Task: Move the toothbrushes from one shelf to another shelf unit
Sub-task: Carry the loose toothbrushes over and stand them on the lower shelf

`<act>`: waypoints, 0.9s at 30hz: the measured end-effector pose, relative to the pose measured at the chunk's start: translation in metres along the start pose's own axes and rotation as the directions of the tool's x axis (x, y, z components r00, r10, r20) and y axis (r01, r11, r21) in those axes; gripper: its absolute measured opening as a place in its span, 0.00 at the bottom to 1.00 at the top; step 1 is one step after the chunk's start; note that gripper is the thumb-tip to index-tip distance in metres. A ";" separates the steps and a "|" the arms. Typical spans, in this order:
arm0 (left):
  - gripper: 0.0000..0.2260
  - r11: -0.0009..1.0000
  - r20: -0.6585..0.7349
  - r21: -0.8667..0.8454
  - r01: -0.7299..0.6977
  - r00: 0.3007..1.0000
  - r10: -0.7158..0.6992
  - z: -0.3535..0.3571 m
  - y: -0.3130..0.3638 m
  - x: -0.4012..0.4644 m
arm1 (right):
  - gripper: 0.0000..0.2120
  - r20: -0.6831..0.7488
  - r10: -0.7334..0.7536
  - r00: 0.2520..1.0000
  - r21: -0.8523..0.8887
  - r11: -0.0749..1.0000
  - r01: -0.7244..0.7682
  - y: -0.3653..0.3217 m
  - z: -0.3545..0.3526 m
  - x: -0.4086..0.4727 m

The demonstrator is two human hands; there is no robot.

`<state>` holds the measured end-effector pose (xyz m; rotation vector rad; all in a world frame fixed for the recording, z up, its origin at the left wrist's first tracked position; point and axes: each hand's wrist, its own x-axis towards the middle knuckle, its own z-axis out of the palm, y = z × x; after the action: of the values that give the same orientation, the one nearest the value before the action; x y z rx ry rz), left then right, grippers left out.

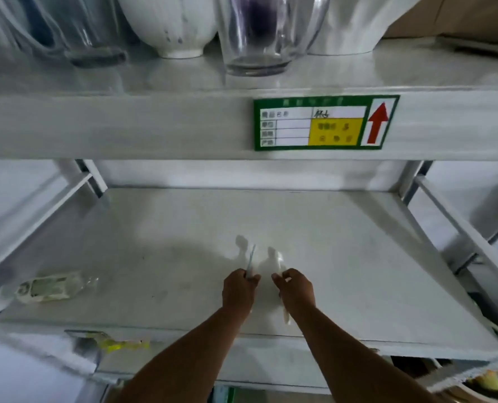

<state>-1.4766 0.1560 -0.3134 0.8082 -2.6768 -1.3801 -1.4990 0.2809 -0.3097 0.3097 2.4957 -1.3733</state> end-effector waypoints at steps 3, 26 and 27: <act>0.11 1.000 0.034 -0.001 -0.016 0.999 0.016 0.003 -0.001 0.016 | 0.09 -0.004 -0.002 1.000 -0.028 1.000 0.002 -0.010 0.012 0.012; 0.09 0.998 -0.075 0.054 -0.020 0.997 0.024 0.007 -0.004 0.061 | 0.06 -0.008 -0.004 1.000 -0.076 0.997 0.003 -0.027 0.024 0.045; 0.09 0.998 -0.073 0.063 -0.027 0.997 0.032 0.006 -0.004 0.062 | 0.07 -0.004 -0.008 1.000 -0.086 0.996 0.008 -0.028 0.023 0.046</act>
<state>-1.5304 0.1304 -0.3331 0.8048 -2.6765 -1.2410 -1.5475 0.2490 -0.3153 0.2853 2.5536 -1.2645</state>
